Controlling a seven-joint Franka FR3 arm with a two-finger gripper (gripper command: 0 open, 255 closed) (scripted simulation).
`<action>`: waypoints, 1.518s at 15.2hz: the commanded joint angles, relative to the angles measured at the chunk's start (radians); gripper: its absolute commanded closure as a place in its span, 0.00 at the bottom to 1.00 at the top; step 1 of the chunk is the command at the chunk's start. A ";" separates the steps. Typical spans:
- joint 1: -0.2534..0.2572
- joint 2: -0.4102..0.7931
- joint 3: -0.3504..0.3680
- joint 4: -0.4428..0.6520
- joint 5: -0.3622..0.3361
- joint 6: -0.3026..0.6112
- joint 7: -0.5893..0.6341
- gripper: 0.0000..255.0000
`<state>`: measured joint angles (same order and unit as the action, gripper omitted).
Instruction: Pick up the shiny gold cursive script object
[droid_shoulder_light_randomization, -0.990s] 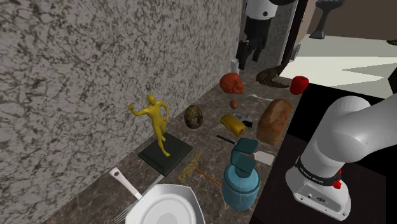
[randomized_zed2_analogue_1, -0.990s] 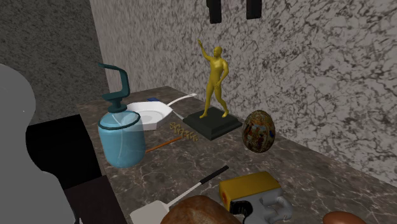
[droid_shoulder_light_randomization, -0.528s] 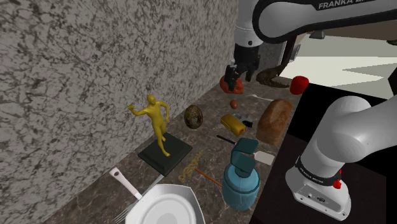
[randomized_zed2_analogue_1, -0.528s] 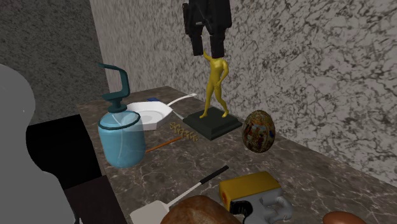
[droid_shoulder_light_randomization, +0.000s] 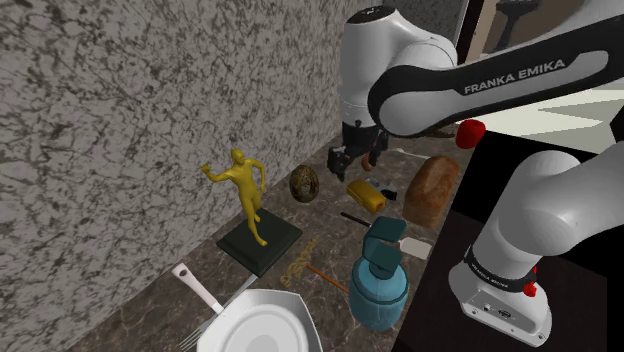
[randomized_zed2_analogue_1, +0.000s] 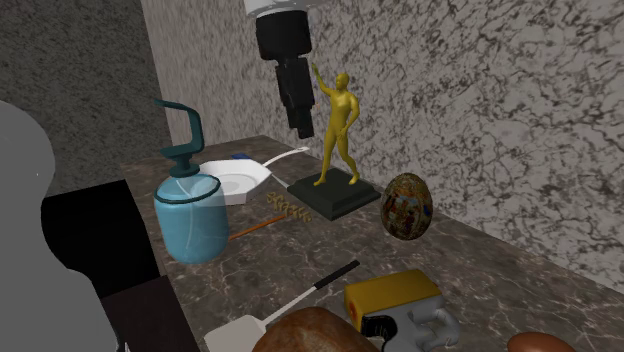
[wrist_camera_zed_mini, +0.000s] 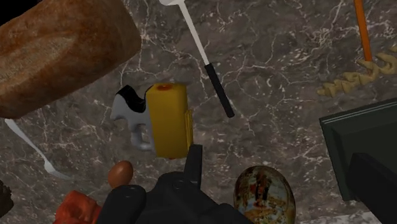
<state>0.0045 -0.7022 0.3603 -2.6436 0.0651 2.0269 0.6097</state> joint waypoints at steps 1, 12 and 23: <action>-0.003 0.047 0.067 -0.009 0.013 0.050 0.095 0.00; -0.196 0.498 0.465 0.107 -0.190 0.285 0.698 0.00; -0.139 1.038 0.452 0.336 -0.740 0.239 1.312 0.00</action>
<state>-0.1440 0.3201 0.8219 -2.3100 -0.6564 2.2614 1.9049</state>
